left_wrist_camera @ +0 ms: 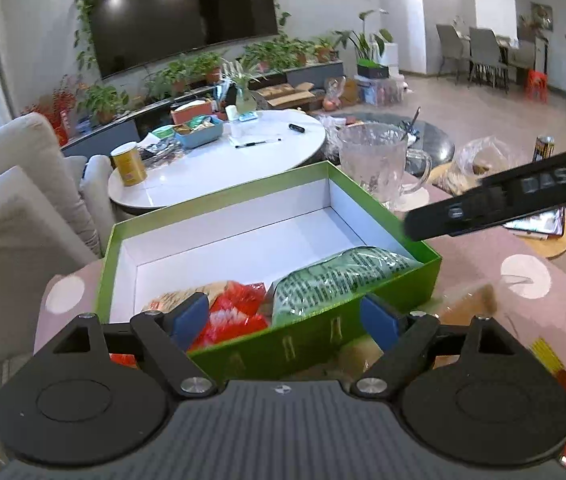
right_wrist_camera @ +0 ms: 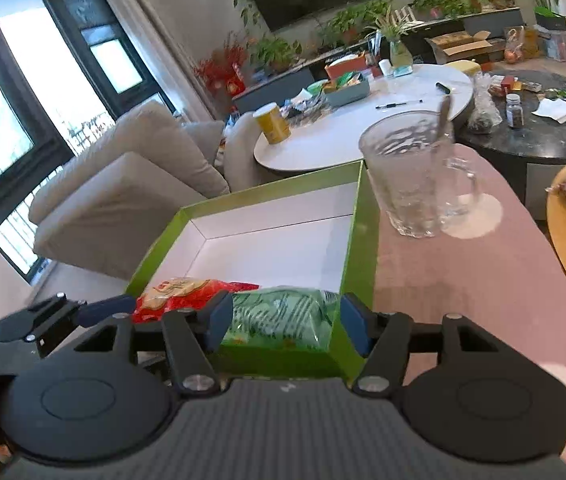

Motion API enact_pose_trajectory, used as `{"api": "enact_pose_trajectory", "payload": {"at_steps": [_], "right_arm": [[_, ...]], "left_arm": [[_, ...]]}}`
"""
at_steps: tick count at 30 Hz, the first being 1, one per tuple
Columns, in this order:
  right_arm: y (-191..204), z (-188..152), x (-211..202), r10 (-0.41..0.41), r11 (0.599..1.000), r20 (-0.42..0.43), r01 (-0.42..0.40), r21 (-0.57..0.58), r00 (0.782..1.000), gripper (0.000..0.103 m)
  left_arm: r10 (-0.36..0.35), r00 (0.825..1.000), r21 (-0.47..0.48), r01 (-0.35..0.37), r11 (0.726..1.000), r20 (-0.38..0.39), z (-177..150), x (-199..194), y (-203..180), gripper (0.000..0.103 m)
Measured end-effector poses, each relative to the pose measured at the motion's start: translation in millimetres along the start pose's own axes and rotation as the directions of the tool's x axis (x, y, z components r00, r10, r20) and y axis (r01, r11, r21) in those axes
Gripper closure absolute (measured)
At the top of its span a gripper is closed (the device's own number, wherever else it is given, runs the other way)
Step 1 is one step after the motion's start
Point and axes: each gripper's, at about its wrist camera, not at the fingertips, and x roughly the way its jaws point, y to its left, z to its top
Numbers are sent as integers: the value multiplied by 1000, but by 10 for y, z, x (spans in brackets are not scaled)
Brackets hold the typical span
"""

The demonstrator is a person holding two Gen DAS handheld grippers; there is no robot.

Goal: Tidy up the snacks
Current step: 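Open the right gripper to release the packet into the box, then move the right tool to the red-and-yellow striped bag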

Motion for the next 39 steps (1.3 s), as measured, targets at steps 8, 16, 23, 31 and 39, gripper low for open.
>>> {"api": "enact_pose_trajectory", "payload": {"at_steps": [8,16,23,31,39], "right_arm": [[177,-386,-508,-131,983,74,139,-120,989,52],[475,-758,-466,-131,971,-17,125,-202,991,51],[1169,-946,-184,27,949,-112,-60,-309,993,49],[1250,-1045,55,64,967,-178,-106,-234,982,49],[1051,-1137,21,24,993,-218,-49,-110,976,49]], "left_arm": [[50,997,-83,-46,996,55,-224,-480,36,17],[83,995,-176,-73,982,48,-543,-824,149,16],[207,977,-307,-182,934,50,-832,-1245,566,13],[236,971,-393,-206,896,27,-1126,-1455,924,11],[137,991,-349,-132,928,-9,-1261,-1214,705,10]]}}
